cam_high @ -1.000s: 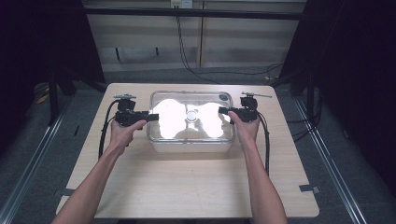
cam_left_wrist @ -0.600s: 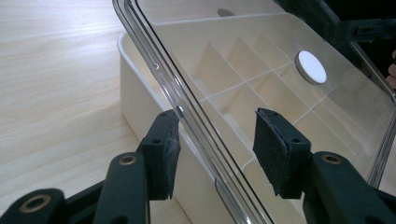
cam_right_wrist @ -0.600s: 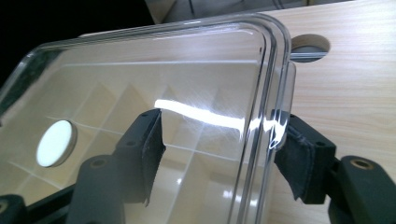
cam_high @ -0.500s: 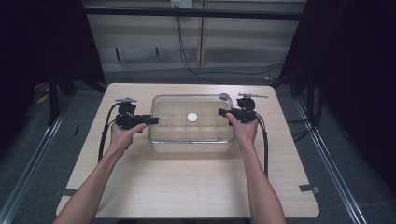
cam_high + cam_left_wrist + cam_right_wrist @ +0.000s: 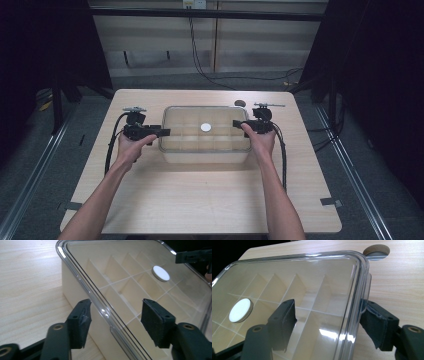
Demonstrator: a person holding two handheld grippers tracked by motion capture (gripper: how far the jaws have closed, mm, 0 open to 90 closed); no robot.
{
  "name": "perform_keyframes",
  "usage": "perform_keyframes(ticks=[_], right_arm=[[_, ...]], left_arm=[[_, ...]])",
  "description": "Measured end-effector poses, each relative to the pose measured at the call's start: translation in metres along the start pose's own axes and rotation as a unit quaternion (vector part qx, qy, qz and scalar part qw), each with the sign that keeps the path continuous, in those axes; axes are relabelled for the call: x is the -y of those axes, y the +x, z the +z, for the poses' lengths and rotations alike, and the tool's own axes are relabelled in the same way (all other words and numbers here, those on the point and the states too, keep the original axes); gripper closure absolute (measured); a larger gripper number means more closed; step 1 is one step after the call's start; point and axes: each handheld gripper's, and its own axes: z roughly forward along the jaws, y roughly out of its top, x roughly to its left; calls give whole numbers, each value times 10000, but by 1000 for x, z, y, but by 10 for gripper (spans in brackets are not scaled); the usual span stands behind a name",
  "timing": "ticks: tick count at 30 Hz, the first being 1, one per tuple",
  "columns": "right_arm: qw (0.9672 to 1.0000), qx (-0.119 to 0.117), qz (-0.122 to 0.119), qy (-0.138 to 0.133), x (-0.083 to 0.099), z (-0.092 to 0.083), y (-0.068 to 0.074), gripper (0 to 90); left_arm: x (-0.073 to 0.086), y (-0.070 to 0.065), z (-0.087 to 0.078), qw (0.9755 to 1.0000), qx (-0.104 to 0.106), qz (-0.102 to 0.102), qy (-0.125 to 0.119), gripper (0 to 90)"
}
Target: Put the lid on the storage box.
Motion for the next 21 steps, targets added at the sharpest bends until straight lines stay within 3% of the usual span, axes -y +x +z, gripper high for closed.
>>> perform_keyframes(ticks=[1, 8, 15, 21], right_arm=[[10000, 3, 11, -22, 1, -3, 0, 290], [9998, 20, -46, -202, 0, -20, 0, 281], [9989, -157, -128, -416, 1, -38, 4, 295], [9969, -427, -441, -484, 9, -52, 14, 329]], left_arm=[[1, -2, -4, 9999, 74, -3, -119, 360], [4, -4, -14, 9999, -21, 54, -152, 338], [7, -8, -22, 9996, -61, 224, -171, 455], [10, -20, -32, 9986, -23, 429, -299, 528]])
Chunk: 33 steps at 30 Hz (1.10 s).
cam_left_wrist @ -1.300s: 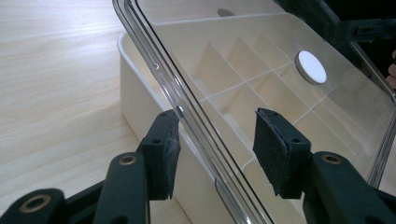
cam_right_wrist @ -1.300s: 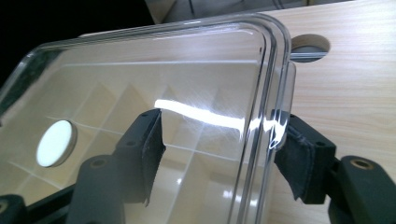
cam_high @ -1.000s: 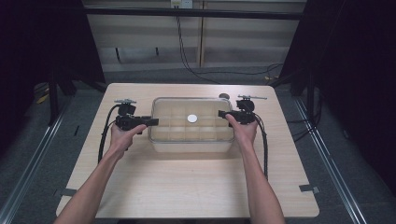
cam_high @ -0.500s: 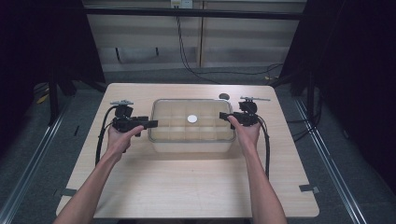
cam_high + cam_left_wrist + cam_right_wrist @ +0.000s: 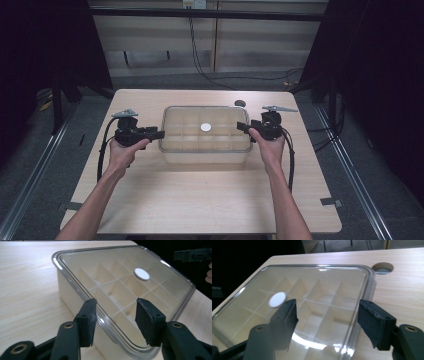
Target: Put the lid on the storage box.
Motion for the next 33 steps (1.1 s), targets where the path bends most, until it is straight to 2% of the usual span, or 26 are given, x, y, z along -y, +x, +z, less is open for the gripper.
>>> perform_keyframes(ticks=[5, 6, 8, 11, 15, 18, 19, 20, 22, 23, 24, 27, 28, 30, 33], right_arm=[[9998, -107, -170, -87, 0, -11, 9, 351], [9994, -195, -238, -150, 0, -18, 11, 348], [9991, -275, -183, -266, 3, -27, 11, 352], [9990, -293, -243, -228, 10, -37, 10, 368], [9987, -327, -304, -244, 18, -48, 11, 374], [9985, -264, -461, -145, 26, -63, 16, 363], [9985, -264, -461, -145, 26, -63, 16, 363], [9987, -183, -463, -102, 28, -69, 16, 344], [9988, -165, -458, -101, 31, -75, 16, 336], [9989, -182, -408, -103, 34, -80, 15, 326], [9991, -184, -363, -114, 36, -83, 14, 318], [9991, -202, -341, -148, 39, -89, 13, 312], [9992, -168, -328, -174, 43, -96, 13, 308], [9992, -188, -294, -191, 47, -101, 12, 296], [9993, -128, -315, -175, 51, -107, 13, 296]], left_arm=[[3, -6, -6, 9999, 47, 85, 87, 553], [6, -9, -9, 9998, -31, 121, 149, 555], [10, -11, -12, 9998, -20, 109, 179, 540], [14, -16, -18, 9995, -60, 175, 256, 498], [19, -22, -26, 9995, -44, 240, 224, 484], [25, -30, -36, 9987, -118, 433, 244, 464], [25, -30, -36, 9987, -118, 433, 244, 458], [28, -35, -41, 9979, -252, 583, 137, 455], [29, -35, -43, 9981, -205, 555, 154, 443], [31, -35, -45, 9987, -140, 476, 152, 437], [36, -36, -49, 9985, -217, 470, 194, 437], [40, -35, -51, 9987, -213, 413, 215, 431], [45, -36, -54, 9981, -425, 270, 349, 451], [46, -37, -54, 9978, -421, 290, 421, 457], [54, -42, -59, 9981, -253, 326, 456, 442]])
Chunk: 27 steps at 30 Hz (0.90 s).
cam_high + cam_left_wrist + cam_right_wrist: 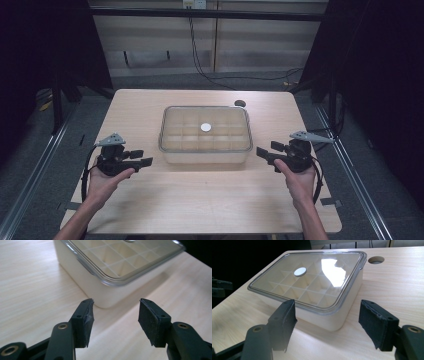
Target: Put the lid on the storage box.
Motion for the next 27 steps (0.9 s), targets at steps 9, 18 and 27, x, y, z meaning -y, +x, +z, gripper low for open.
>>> perform_keyframes(ticks=[9, 18, 27], right_arm=[[9999, -8, 6, 146, 26, -14, 7, 292], [9994, -15, 6, 360, 57, -20, 15, 276], [9987, 127, -27, 489, 75, -28, 15, 250]], left_arm=[[26, -11, -19, 9999, -34, -100, 27, 373], [49, -28, -28, 9998, -26, 3, 205, 357], [73, -29, -32, 9996, -113, -150, 195, 344]])
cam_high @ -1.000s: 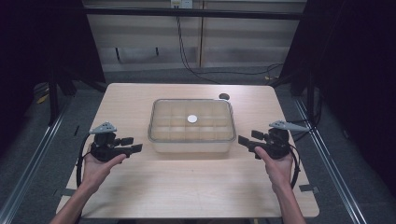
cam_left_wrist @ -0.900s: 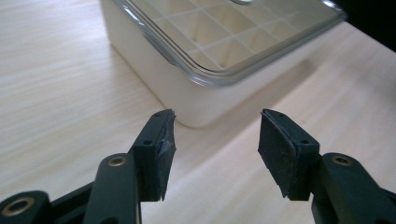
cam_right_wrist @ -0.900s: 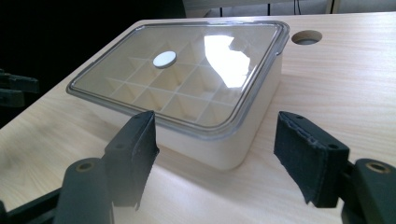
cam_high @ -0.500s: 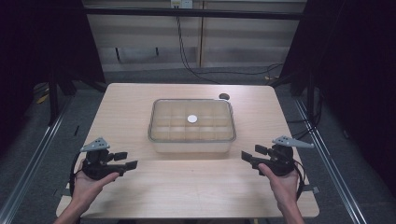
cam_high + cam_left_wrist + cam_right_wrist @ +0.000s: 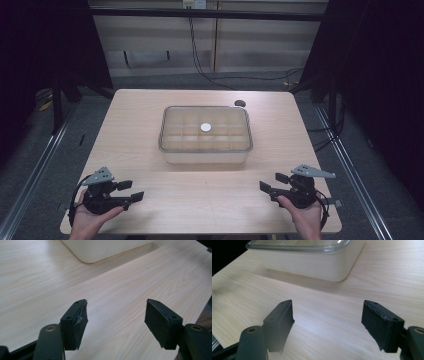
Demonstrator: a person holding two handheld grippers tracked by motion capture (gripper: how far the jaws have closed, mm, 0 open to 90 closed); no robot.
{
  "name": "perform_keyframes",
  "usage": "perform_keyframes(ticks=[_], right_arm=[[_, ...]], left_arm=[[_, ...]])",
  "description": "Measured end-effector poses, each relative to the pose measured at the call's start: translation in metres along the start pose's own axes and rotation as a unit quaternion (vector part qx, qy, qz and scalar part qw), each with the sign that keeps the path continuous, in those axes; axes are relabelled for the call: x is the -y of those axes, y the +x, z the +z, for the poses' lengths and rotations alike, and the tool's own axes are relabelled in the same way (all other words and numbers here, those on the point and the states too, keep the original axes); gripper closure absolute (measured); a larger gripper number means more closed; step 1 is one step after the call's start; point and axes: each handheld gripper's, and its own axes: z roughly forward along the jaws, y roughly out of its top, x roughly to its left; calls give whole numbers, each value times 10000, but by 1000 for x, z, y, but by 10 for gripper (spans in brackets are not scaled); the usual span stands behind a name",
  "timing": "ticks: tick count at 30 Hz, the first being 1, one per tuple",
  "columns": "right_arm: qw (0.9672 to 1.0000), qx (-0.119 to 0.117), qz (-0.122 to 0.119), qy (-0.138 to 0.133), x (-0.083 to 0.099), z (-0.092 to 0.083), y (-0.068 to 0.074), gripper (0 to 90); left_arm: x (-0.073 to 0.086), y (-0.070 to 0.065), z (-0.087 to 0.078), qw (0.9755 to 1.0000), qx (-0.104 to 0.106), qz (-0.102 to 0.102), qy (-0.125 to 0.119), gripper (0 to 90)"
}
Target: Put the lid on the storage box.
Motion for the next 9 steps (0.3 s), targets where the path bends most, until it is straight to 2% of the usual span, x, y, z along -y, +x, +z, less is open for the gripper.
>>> perform_keyframes(ticks=[2, 3, 5, 7, 8, 9], right_arm=[[10000, -3, 54, 23, 7, 0, -1, 246], [10000, 66, 44, -8, 11, 0, -3, 242], [9999, 109, 60, -30, 13, 0, -3, 241], [9999, 68, 143, -30, 17, 1, -6, 242], [9998, 113, 190, 0, 20, 3, -8, 249], [9997, 135, 200, 54, 21, 5, -9, 253]], left_arm=[[4, 2, -2, 10000, -70, -29, -44, 340], [7, 3, -4, 9998, -154, 67, -66, 340], [8, 5, -4, 9997, -192, 121, -22, 339], [10, 9, -4, 9997, -222, 116, -7, 332], [11, 11, -2, 9998, -218, -16, -10, 330], [11, 11, -2, 9998, -218, -16, -10, 328]])
